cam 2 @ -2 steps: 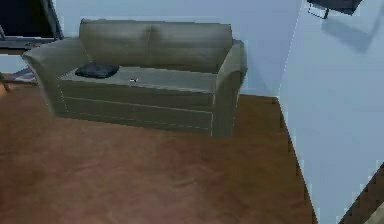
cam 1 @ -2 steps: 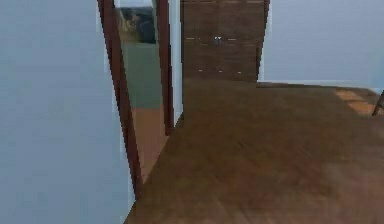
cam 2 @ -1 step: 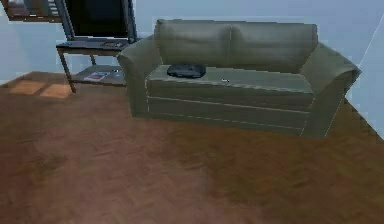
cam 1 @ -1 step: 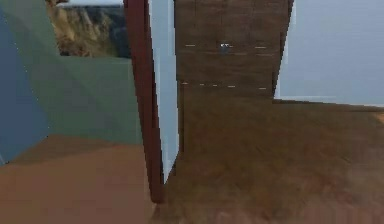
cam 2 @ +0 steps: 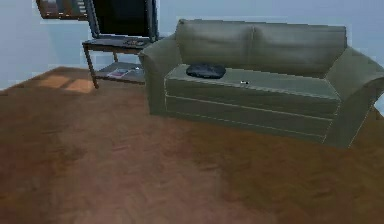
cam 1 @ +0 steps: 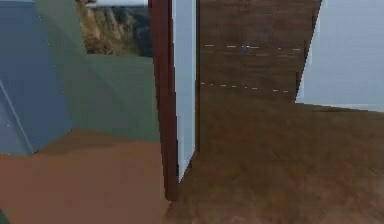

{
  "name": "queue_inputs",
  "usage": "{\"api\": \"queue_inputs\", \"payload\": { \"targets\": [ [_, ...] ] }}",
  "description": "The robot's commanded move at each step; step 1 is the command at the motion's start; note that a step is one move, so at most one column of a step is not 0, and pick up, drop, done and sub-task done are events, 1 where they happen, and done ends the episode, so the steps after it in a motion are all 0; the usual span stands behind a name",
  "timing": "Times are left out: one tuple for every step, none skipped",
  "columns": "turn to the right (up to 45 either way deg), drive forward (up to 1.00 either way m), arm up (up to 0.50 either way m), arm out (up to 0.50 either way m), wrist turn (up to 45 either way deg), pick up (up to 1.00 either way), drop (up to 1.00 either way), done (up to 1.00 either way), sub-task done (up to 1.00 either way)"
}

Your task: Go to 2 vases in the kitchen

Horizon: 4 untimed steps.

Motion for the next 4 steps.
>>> {"api": "queue_inputs", "payload": {
  "targets": [
    [0.0,0.35,0.0,0.0,0.0,0.0,0.0,0.0,0.0],
    [24.0,0.0,0.0,0.0,0.0,0.0,0.0,0.0,0.0],
    [0.0,0.15,0.0,0.0,0.0,0.0,0.0,0.0,0.0],
    [-45.0,0.0,0.0,0.0,0.0,0.0,0.0,0.0,0.0]
  ]
}}
